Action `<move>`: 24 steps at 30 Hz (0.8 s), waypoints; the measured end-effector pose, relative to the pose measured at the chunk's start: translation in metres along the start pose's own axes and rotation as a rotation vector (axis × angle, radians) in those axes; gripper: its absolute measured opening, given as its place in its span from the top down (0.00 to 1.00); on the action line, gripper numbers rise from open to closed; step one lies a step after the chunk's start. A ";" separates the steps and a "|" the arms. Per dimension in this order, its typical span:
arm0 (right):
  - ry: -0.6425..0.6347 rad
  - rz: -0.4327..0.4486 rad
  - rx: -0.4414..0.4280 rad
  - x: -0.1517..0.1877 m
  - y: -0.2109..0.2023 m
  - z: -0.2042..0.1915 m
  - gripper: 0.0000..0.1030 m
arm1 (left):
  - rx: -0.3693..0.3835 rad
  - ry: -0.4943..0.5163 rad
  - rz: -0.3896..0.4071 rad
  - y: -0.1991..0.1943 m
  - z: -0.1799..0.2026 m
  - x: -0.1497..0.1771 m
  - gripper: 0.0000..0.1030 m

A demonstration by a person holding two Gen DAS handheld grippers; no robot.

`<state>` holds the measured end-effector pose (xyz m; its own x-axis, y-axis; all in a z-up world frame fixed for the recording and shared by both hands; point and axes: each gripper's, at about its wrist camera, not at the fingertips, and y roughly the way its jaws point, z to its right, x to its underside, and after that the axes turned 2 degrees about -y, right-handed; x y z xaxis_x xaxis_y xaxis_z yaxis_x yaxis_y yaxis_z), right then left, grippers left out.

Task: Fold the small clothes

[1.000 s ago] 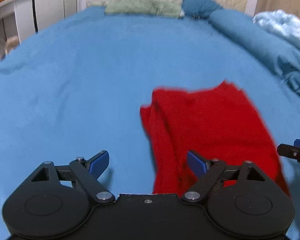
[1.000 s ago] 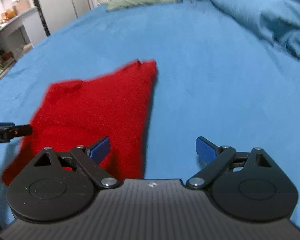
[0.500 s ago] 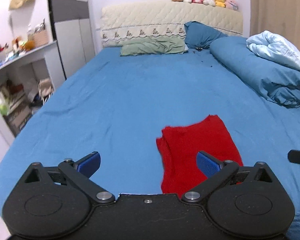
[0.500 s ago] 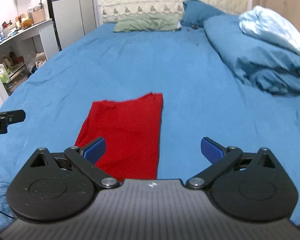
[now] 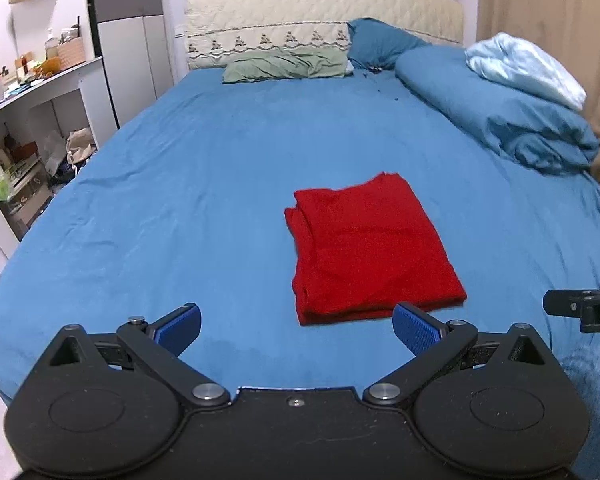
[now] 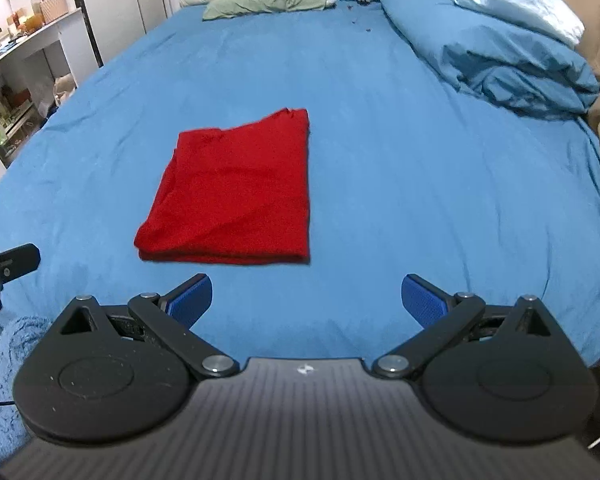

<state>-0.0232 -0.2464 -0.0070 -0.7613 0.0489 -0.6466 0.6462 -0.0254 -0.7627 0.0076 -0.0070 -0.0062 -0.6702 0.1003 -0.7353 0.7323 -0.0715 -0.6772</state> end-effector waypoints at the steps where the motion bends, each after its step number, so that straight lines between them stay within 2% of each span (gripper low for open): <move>1: 0.005 -0.005 -0.004 0.004 0.000 0.000 0.00 | -0.003 0.009 -0.001 0.000 0.001 0.002 0.00; 7: -0.019 -0.011 0.005 0.014 0.001 -0.001 0.00 | -0.001 0.018 0.005 -0.001 0.007 0.006 0.00; 24: -0.026 0.003 0.007 0.012 -0.004 0.000 0.00 | 0.006 -0.006 0.022 -0.006 0.004 0.006 0.00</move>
<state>-0.0353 -0.2458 -0.0115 -0.7602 0.0228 -0.6492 0.6485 -0.0328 -0.7605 -0.0013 -0.0099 -0.0063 -0.6544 0.0923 -0.7505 0.7465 -0.0797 -0.6606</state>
